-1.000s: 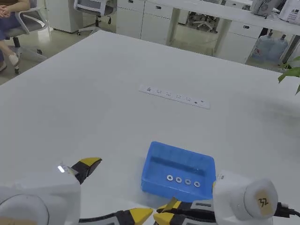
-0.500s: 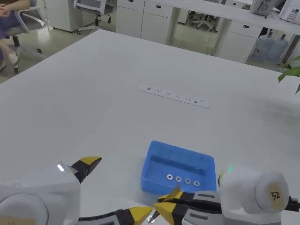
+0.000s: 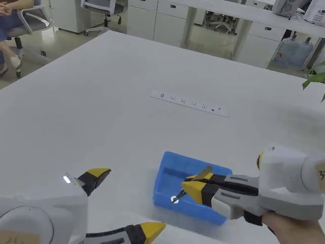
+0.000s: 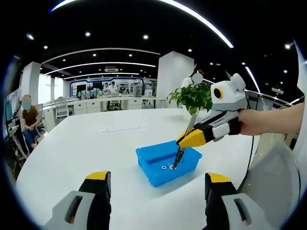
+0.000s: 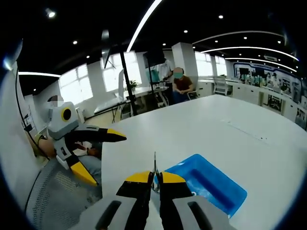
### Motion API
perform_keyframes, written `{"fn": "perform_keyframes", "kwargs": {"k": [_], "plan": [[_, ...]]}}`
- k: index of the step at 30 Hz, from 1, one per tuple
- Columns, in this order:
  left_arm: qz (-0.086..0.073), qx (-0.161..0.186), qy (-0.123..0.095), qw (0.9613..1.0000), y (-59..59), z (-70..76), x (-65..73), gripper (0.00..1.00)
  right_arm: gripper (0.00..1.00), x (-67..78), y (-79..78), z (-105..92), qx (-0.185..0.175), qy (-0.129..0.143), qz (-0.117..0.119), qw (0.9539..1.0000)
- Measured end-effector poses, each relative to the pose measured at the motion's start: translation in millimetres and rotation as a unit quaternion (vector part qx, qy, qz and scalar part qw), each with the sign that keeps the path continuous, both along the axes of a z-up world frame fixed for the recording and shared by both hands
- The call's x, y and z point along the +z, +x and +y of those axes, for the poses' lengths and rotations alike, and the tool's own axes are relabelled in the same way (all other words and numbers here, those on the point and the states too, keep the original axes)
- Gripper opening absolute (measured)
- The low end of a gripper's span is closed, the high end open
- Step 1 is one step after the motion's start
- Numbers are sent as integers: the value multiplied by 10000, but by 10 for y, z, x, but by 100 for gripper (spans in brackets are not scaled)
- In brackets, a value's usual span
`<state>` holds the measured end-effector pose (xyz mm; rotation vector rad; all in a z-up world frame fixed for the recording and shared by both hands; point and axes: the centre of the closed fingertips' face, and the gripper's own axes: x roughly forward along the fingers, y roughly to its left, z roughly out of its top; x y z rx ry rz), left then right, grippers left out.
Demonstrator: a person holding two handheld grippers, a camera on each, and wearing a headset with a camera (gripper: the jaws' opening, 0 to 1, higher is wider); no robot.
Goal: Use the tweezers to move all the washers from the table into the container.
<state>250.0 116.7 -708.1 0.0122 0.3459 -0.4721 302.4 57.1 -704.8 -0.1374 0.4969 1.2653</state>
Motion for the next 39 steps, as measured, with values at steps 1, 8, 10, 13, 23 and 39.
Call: {"fn": "perform_keyframes", "kwargs": {"k": [1,8,10,13,23,39], "plan": [[-4,4,-4,10000,1,2,1,81,2,4,34,2,-26,13,-1,10000],[17,-22,15,10000,-2,-9,-9,81,2,-26,295,43,-187,47,42,9998],[33,-26,0,10000,-2,-11,-12,81,2,-78,362,58,-226,7,88,9997],[29,-19,-3,10000,-1,-9,-10,81,2,-181,433,81,-259,-85,162,9995],[55,0,-10,10000,6,5,-27,81,2,-434,571,145,-275,-360,271,9986],[67,-14,-12,10000,7,9,-38,81,2,-625,597,141,-186,-706,244,9970]]}}
